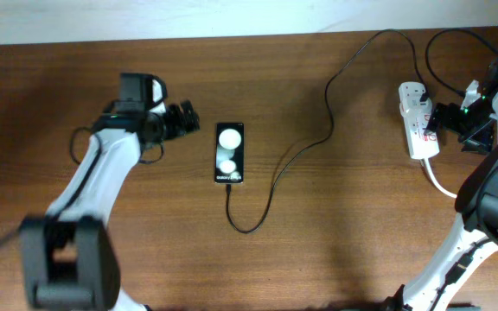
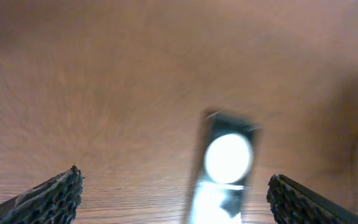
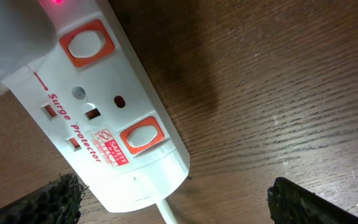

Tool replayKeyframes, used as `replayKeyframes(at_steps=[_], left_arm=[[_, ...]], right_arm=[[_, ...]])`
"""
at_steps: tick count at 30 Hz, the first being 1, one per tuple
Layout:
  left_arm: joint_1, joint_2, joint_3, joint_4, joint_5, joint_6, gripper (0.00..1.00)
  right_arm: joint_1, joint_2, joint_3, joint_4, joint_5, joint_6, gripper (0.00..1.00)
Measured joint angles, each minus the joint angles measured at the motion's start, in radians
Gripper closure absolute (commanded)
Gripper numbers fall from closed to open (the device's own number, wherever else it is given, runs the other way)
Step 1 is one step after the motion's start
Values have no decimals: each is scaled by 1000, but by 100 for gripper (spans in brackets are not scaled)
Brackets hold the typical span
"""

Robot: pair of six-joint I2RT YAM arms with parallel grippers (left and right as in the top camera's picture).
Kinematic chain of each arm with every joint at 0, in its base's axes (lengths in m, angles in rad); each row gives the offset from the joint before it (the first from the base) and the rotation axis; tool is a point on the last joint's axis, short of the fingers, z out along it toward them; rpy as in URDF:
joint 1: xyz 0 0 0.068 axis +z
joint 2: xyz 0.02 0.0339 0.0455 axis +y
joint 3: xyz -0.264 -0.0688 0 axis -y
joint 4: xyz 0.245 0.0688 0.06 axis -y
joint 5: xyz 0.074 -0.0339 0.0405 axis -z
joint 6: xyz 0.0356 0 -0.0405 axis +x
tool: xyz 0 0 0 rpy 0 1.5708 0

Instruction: Plug charger to phone and switch on socket

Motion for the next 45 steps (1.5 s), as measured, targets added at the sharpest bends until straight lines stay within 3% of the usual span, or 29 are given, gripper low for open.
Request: replayKeyframes(at_steps=[3,6,12,15,17,21,22,24,28,45], left_arm=[[0,-195,6,4,1,0,1],[0,-281,6,3,-11,2,1],[0,-330,-38,-195,-75,5,1],[0,-339,-122,-187,-120,5,1],[0,-358,-235,-116,-145,8,1],[0,-426,-537,311,-129,55,1],[0,-450,-636,491,-99,77,1],[-1,-492,-760,657,-53,115,1],[-1,-595,-928,849,-5,173,1],[2,-837,-1177,846,-13,185,1]], right_arm=[[0,0,0,0,-3,0,1],[0,0,0,0,-4,0,1],[0,0,0,1,-7,0,1],[0,0,0,2,-7,1,1],[0,0,0,3,-7,0,1],[0,0,0,2,-13,0,1],[0,0,0,3,-14,0,1],[0,0,0,3,-14,0,1],[0,0,0,2,-14,0,1],[0,0,0,3,-14,0,1]])
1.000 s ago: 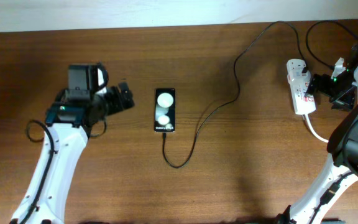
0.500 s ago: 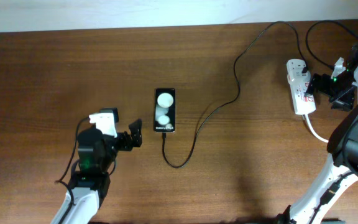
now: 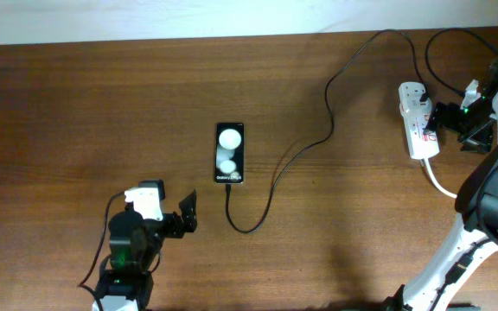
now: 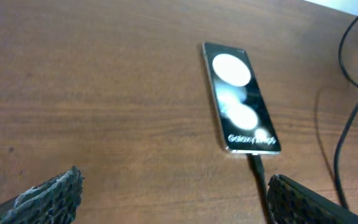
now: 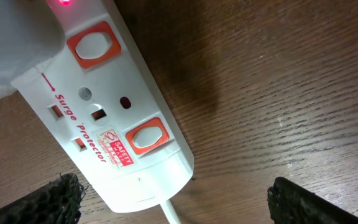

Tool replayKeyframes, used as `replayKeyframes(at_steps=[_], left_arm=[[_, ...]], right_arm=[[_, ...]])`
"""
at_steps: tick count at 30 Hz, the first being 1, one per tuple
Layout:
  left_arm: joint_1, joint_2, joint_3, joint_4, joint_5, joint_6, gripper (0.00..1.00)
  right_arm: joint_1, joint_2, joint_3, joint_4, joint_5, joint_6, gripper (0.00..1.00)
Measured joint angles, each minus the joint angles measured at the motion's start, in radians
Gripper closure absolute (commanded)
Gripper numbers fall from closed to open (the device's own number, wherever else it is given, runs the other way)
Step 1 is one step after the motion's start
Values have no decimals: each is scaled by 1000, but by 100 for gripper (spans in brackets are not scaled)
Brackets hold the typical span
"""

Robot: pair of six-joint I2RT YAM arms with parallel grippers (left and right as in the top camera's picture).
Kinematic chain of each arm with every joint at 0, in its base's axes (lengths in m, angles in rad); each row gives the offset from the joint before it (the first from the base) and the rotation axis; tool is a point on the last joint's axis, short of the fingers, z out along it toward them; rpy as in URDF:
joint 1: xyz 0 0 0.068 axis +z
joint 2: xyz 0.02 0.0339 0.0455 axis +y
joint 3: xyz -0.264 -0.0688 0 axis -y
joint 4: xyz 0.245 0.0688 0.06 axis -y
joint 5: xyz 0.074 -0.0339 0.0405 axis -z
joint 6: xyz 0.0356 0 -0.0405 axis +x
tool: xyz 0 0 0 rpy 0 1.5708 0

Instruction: Plug charger to phone and switch on socket

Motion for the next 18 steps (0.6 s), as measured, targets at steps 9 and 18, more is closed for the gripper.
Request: replayKeyframes(at_steps=[9,18], left_arm=[[27,-113,-84,-43,-8,0,1],[27,-445,-92,-341,-66,3,1]], right_arm=[[0,0,0,0,0,-1,1],[0,0,0,-1,0,0,1]])
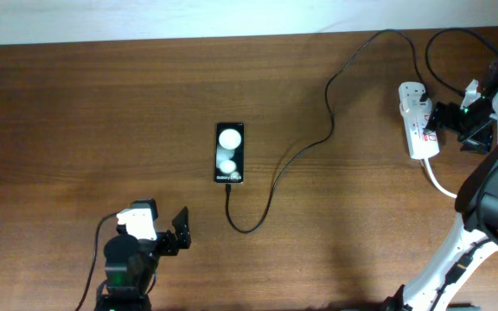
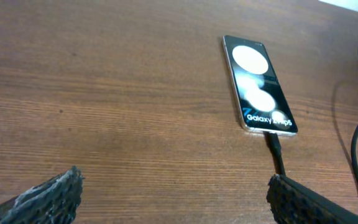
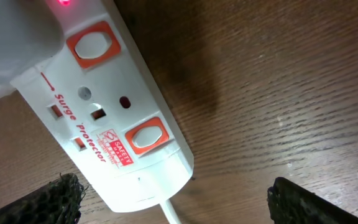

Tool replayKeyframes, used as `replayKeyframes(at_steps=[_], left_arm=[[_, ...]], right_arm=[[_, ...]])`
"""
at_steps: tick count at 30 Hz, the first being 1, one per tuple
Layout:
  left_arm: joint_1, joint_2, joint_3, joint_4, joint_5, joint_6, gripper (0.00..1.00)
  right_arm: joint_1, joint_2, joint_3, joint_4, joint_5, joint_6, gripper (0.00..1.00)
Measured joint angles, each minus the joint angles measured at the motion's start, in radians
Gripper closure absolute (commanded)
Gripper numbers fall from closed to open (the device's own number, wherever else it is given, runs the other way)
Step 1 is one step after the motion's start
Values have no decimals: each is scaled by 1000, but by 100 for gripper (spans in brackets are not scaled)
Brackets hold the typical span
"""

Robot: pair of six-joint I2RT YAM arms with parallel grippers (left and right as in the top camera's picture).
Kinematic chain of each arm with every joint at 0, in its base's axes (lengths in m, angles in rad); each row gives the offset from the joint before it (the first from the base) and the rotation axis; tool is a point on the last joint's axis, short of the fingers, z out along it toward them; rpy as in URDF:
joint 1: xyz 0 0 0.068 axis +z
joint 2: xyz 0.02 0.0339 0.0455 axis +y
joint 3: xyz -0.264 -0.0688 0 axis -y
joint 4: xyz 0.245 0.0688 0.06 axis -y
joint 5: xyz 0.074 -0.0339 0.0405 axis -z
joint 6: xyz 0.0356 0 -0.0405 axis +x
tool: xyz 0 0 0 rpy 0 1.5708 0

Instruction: Plug charger to phone and switch on socket

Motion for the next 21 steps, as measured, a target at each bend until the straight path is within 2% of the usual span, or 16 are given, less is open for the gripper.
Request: replayKeyframes(at_steps=[2,7,10,18,21], left_arm=[[0,-39,-1,-52,-23,0,1],[0,-64,-1,-64,-63,1,1],[0,-151,-1,-66,-76,21,1],[0,-443,-1,-68,-93,176,1],[9,-471,-1,-68,-93,199,1]], right_arm=[[0,0,0,1,0,0,1],[0,0,0,0,0,0,2],[0,0,0,0,0,0,1],[0,0,0,0,0,0,1],[0,0,0,0,0,0,1]])
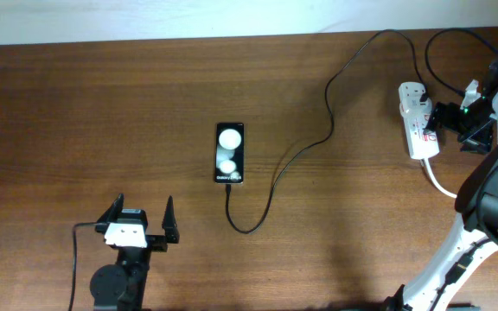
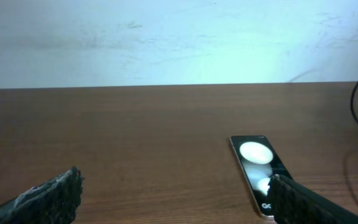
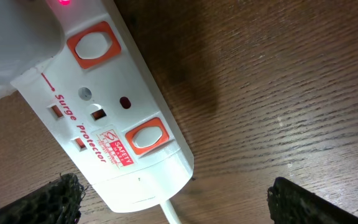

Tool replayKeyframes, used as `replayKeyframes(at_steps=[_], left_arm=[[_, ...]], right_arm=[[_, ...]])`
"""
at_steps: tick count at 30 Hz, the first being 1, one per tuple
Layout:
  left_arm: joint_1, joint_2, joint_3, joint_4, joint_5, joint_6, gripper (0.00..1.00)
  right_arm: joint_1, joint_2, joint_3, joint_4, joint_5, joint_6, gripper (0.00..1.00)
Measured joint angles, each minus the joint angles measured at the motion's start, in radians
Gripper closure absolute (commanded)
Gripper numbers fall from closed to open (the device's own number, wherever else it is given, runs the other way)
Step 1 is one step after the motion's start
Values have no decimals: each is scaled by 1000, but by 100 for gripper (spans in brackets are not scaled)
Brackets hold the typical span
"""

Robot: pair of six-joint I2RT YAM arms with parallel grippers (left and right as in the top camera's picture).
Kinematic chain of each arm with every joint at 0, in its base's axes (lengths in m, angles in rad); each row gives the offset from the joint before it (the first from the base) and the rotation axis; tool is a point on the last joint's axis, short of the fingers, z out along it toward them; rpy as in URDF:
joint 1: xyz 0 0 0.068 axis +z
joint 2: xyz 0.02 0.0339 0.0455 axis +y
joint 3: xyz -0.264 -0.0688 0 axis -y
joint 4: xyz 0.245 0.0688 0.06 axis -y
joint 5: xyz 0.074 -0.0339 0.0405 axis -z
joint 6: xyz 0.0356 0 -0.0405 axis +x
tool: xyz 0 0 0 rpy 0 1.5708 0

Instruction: Plug charger to phone and switch on socket

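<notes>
A black phone with a lit screen lies mid-table, the black charger cable plugged into its near end and running up to the white extension socket at the right. The phone also shows low in the left wrist view. My left gripper stands open near the front edge, well left of and below the phone, holding nothing. My right gripper hovers open just right of the socket. On the socket a red light glows beside orange switches.
The wooden table ends at a pale wall behind. The socket's white lead trails toward the front right, and a second black cable loops behind the socket.
My left gripper has drawn back a little toward the front edge and tilted up, so its camera now faces the far wall. The right gripper, socket and phone are unchanged.
At first my left gripper hovered open just left of the phone, with the cable plugged in and the socket's red light on. Later it stood near the front edge, then further back, and now it is level there. The right gripper stayed by the socket.
</notes>
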Motion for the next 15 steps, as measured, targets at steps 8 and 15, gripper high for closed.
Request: replayKeyframes(at_steps=[8,15], left_arm=[[5,0,0,0,0,6,1],[5,0,0,0,0,6,1]], right_arm=[[0,0,0,0,0,0,1],[0,0,0,0,0,0,1]])
